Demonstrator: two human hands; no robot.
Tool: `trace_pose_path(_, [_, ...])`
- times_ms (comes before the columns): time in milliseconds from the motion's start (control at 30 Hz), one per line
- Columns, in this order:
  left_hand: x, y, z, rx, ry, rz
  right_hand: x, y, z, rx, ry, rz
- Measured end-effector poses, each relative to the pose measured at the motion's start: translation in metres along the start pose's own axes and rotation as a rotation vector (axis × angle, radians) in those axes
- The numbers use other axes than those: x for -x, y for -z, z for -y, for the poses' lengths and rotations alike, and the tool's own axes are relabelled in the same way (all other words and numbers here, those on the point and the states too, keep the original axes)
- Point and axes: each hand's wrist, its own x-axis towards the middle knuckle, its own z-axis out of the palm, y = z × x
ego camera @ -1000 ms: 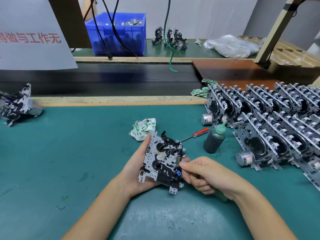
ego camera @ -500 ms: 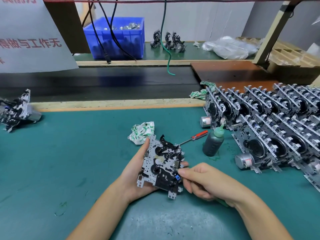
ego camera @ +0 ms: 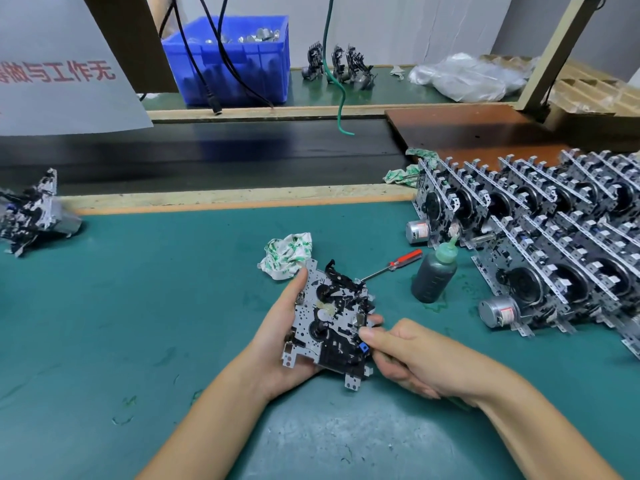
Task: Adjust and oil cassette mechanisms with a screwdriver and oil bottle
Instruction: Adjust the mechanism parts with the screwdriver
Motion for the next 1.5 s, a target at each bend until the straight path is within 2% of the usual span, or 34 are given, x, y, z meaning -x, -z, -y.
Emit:
trace_pose_path(167, [-0.002, 0.000, 0.001, 0.006, -0.033, -0.005, 0.000, 0.001, 0.000, 0.087, 0.012, 0.003])
trace_pose_path(333, [0.002, -0.004, 0.005, 0.002, -0.078, -0.009, -0.003, -0.002, -0.004, 0.123, 0.062, -0.069])
trace_pose_path(433, [0.007, -0.007, 0.005, 0.021, -0.095, 0.006, -0.002, -0.002, -0.007, 0.030, 0.067, -0.114])
trace_pose_path(633, [0.014, -0.010, 0.004, 0.213, -0.098, 0.070, -0.001, 0.010, -0.014, -0.387, 0.077, -0.193])
trace_pose_path(800, [0.013, -0.010, 0.005, 0.318, -0.095, 0.105, -0.004, 0.009, -0.016, -0.388, 0.078, -0.199])
trace_pose_path(1067, [0.014, -0.008, 0.004, 0.348, -0.066, 0.134, -0.005, 0.007, -0.016, -0.305, 0.087, -0.237])
trace_pose_path(1133, [0.015, -0.007, 0.002, 0.321, -0.034, 0.129, -0.006, 0.007, -0.016, -0.178, 0.133, -0.374])
trace_pose_path(1167, [0.014, -0.007, 0.002, 0.302, -0.028, 0.122, -0.007, 0.006, -0.019, -0.007, 0.176, -0.497])
trace_pose_path(1233, [0.013, -0.006, 0.000, 0.261, -0.043, 0.090, -0.008, 0.004, -0.023, 0.535, 0.271, -0.812])
trace_pose_path(1267, [0.012, -0.006, 0.000, 0.236, -0.055, 0.070, -0.008, 0.003, -0.023, 0.713, 0.351, -0.965])
trace_pose_path(1300, [0.011, -0.006, 0.000, 0.214, -0.069, 0.054, -0.008, 0.002, -0.023, 0.759, 0.458, -1.089])
trace_pose_path(1333, [0.011, -0.006, -0.001, 0.201, -0.083, 0.045, -0.009, 0.001, -0.023, 0.702, 0.566, -1.190])
trace_pose_path(1400, [0.012, -0.006, 0.000, 0.187, -0.109, 0.033, -0.010, 0.002, -0.024, 0.430, 0.708, -1.378])
trace_pose_path(1467, [0.012, -0.007, 0.002, 0.180, -0.132, 0.028, -0.011, 0.003, -0.023, 0.179, 0.642, -1.477])
trace_pose_path(1500, [0.012, -0.007, 0.003, 0.181, -0.145, 0.030, -0.013, 0.004, -0.024, 0.118, 0.557, -1.465])
